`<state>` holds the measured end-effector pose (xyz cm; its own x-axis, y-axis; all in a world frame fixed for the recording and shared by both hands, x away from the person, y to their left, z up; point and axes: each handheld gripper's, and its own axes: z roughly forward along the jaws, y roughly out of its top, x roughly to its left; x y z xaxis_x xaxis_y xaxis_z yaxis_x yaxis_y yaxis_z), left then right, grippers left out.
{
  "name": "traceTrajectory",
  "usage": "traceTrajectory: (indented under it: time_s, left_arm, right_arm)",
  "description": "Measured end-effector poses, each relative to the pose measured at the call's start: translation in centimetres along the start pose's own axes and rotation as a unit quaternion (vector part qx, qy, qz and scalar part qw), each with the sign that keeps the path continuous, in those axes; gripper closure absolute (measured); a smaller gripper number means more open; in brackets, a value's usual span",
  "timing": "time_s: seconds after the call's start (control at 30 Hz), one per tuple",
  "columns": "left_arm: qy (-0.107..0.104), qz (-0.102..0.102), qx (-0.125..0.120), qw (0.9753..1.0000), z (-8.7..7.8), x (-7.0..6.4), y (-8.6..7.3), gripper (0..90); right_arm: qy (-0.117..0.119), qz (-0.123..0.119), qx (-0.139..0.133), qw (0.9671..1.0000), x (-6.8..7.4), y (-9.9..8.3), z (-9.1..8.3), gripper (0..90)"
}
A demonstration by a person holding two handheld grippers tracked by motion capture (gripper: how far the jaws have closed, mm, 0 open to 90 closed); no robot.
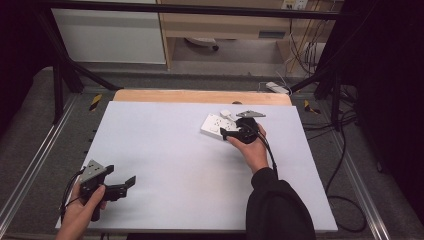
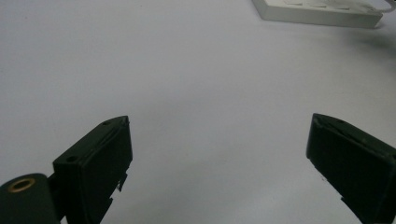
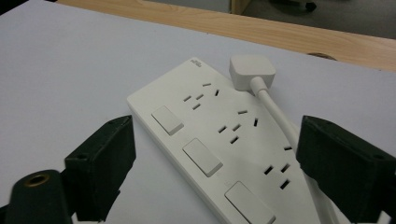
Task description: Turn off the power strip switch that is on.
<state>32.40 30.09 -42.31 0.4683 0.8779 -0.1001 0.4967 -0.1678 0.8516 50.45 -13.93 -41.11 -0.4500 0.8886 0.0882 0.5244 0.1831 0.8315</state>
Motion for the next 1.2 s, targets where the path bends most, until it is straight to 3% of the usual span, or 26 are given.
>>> traceTrajectory:
  time_s: [0.27, 0.6, 1.2]
  left_arm:
    - [-0.001, 0.0, -0.001, 1.0, 0.0, 0.0, 0.0, 7.0]
    - [-0.002, -0.001, -0.002, 1.0, -0.1, 0.0, 0.0, 7.0]
    - [-0.003, -0.003, -0.006, 1.0, -0.2, 0.0, -0.1, 7.0]
  right_arm:
    - [0.003, -0.002, -0.001, 1.0, -0.1, 0.2, -0.6, 4.1]
    - [0.012, -0.002, -0.014, 0.9998, -0.5, 0.7, -1.9, 4.3]
    - [0.007, -0.003, -0.038, 0.9992, -2.3, 1.2, -5.3, 6.8]
